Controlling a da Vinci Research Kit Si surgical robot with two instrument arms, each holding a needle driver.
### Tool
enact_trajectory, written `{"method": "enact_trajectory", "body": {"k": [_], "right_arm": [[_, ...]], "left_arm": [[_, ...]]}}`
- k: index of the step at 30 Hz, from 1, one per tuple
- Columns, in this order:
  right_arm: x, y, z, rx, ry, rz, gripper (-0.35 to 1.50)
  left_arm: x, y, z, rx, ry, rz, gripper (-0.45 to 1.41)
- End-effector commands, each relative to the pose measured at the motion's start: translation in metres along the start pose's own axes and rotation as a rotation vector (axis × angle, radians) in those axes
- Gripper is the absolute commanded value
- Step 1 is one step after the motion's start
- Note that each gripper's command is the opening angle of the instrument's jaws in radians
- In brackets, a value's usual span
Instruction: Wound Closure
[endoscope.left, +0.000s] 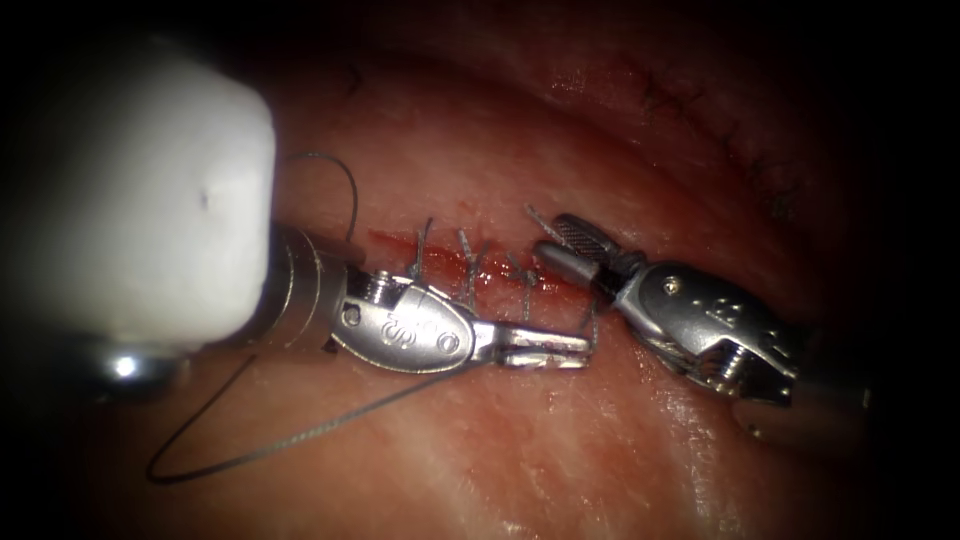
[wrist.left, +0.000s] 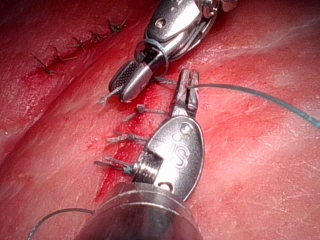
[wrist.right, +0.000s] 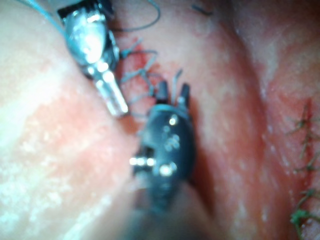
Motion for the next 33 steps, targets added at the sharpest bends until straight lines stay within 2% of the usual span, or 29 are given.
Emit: {"method": "enact_trajectory", "body": {"k": [1,9,13,17,18,23,26,28,31,33], "right_arm": [[-0.0005,-0.0003,0.0004,-0.002,-0.002,-0.003,-0.35],[-0.0004,-0.0003,-0.0016,-0.019,0.015,0.000,-0.35],[-0.0003,-0.0010,-0.0036,-0.017,0.025,0.000,-0.35],[-0.0005,-0.0017,-0.0043,-0.018,0.036,-0.002,-0.35],[-0.0008,-0.0021,-0.0045,-0.016,0.042,-0.005,-0.35],[-0.0012,-0.0027,-0.0049,-0.013,0.048,-0.008,-0.35],[-0.0017,-0.0034,-0.0053,0.001,0.057,-0.013,-0.35],[-0.0020,-0.0035,-0.0055,0.002,0.059,-0.014,-0.35],[-0.0029,-0.0043,-0.0060,0.027,0.069,-0.023,-0.35],[-0.0031,-0.0045,-0.0062,0.031,0.070,-0.025,-0.35]], "left_arm": [[-0.0007,0.0006,0.0004,-0.002,0.001,-0.003,-0.45],[-0.0009,0.0001,-0.0002,-0.012,0.009,-0.004,-0.45],[-0.0018,-0.0019,-0.0016,0.009,-0.012,-0.027,-0.45],[-0.0024,-0.0052,-0.0031,0.038,-0.033,-0.049,-0.45],[-0.0025,-0.0073,-0.0039,0.054,-0.047,-0.062,-0.45],[-0.0022,-0.0119,-0.0045,0.071,-0.057,-0.094,-0.45],[-0.0020,-0.0157,-0.0044,0.081,-0.059,-0.107,-0.45],[-0.0021,-0.0165,-0.0043,0.084,-0.060,-0.112,-0.45],[-0.0036,-0.0211,-0.0026,0.110,-0.068,-0.120,-0.45],[-0.0043,-0.0223,-0.0022,0.115,-0.069,-0.121,-0.45]]}}
